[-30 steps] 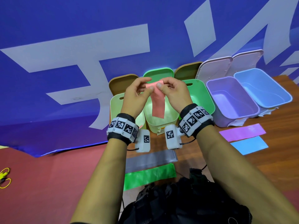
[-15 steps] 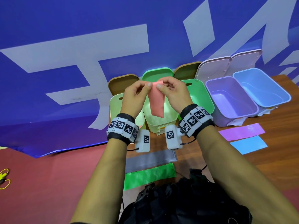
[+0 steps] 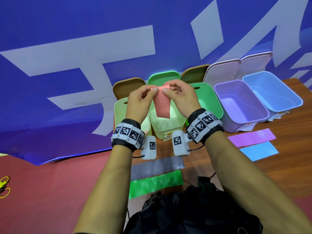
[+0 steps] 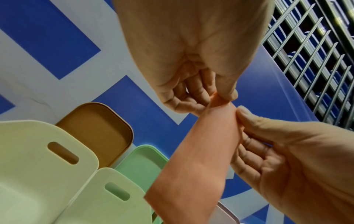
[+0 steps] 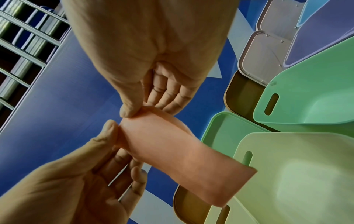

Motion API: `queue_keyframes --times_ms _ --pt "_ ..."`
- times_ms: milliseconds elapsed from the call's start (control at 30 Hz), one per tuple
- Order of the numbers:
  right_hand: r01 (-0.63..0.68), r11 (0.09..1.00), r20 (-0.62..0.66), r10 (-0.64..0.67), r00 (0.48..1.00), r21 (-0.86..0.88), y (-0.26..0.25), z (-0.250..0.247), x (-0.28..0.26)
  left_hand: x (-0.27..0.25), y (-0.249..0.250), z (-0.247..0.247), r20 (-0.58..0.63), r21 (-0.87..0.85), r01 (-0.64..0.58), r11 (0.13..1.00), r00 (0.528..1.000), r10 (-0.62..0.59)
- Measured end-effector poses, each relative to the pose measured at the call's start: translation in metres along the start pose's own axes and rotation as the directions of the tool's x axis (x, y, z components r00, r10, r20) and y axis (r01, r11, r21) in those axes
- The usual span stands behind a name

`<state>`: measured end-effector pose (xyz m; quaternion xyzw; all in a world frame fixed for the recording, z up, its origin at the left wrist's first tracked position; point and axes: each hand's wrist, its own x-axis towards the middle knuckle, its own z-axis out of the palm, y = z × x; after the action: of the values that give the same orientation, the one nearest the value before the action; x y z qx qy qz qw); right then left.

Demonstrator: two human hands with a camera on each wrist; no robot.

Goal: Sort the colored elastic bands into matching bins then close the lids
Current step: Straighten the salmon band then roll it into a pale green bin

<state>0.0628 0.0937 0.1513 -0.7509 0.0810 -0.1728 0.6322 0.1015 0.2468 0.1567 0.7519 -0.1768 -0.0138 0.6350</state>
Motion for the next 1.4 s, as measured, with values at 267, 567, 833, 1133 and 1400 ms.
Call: queue_keyframes --times_ms 267,567,833,1133,1400 --pt "-0.005 1.000 -0.026 0.006 1.000 0.022 -0.001 0.000 -0.003 -0.001 -0.001 0.001 0.029 -0.028 -0.005 1.000 1.000 0.005" --pt "-0.026 1.000 -0.029 0.027 0.999 0.004 -0.001 -0.002 -0.003 -0.001 -0.002 0.000 0.034 0.010 -0.079 0.997 0.996 0.079" --pt "0.041 0.997 0.022 -0.043 0.999 0.062 -0.008 -0.003 -0.003 -0.001 -0.001 0.002 0.020 -0.008 -0.032 0.999 0.999 0.032" --pt "0.020 1.000 -0.027 -0.020 0.999 0.018 -0.004 0.000 0.000 0.003 0.002 0.000 0.075 -0.036 -0.110 0.993 0.991 0.113" --pt "0.015 0.994 0.024 -0.018 1.000 0.106 -0.006 -0.001 -0.001 0.003 0.000 0.003 0.025 -0.041 -0.059 0.997 0.998 0.060"
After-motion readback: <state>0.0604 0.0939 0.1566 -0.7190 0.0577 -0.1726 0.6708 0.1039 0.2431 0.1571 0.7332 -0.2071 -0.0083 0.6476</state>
